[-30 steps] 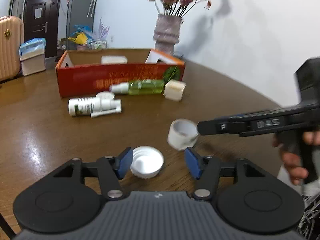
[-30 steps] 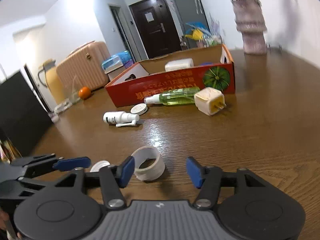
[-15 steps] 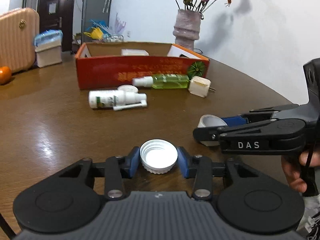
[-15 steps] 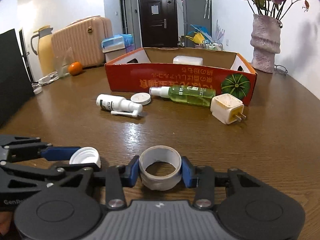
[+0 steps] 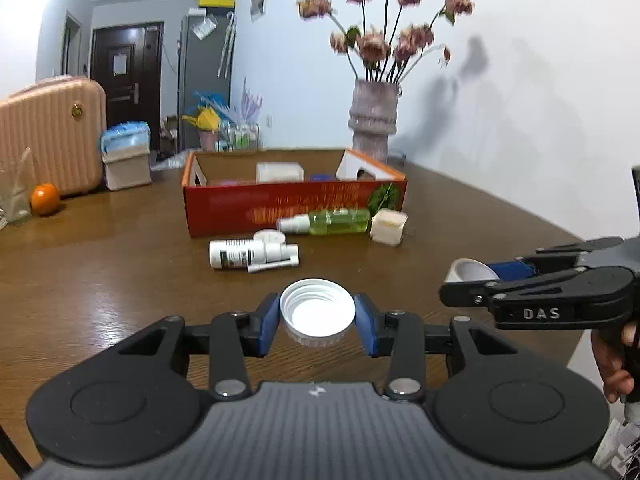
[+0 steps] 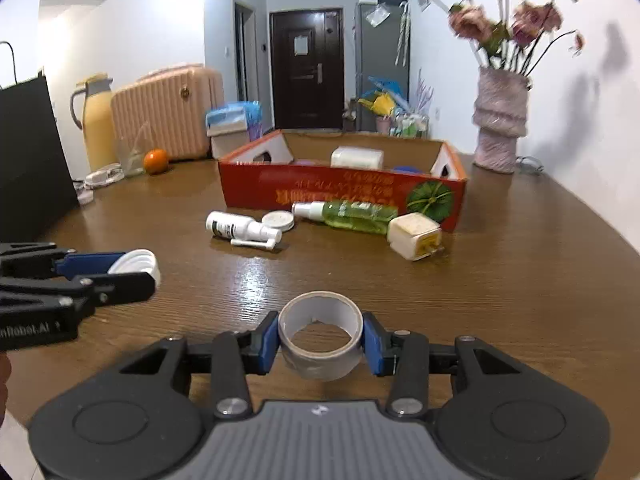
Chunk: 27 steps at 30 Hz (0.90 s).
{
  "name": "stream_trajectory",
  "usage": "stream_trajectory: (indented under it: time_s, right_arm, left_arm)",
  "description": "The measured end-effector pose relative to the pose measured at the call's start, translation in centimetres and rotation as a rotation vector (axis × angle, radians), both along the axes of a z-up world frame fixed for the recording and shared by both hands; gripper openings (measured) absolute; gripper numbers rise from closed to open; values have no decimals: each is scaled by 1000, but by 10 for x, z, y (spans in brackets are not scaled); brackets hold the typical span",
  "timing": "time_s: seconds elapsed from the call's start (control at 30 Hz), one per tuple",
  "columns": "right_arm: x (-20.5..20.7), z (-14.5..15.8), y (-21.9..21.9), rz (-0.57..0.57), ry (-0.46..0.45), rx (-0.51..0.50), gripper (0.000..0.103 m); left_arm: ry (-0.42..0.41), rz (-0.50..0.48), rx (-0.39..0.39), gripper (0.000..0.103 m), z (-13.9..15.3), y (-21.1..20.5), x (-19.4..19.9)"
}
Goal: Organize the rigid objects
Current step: 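Carry the tape roll and white cap over the box with both grippers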
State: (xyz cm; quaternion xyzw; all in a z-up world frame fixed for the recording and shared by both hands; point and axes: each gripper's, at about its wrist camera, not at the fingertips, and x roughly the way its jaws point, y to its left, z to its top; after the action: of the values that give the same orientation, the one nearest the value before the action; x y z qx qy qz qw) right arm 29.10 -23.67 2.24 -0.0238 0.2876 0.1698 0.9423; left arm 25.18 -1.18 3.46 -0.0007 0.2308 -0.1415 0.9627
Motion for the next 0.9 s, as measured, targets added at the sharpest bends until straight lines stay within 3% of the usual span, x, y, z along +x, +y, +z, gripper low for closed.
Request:
stream_trajectory:
  time_s: [0.27,0.47,0.7,0.83,0.9]
  right_arm:
    - [-38,16,-13,-17,-52,38,42]
    - [-34,18,-13,-12,-61,49,42]
    - [22,37,-16,4,-94,54,42]
    - [89,58,-16,40,-99,69,42]
    - [130,63,-15,38,-90,74,42]
  left_arm:
    - [-47,9,-12,41,15,4,-30]
    - [-83,-4,-10,41,22,10,-14]
    - [-54,-23,-46,41,45,30,81]
    - [-8,-28,-56,41,60,37,162]
    - [61,-67,-44,41,61,36,211]
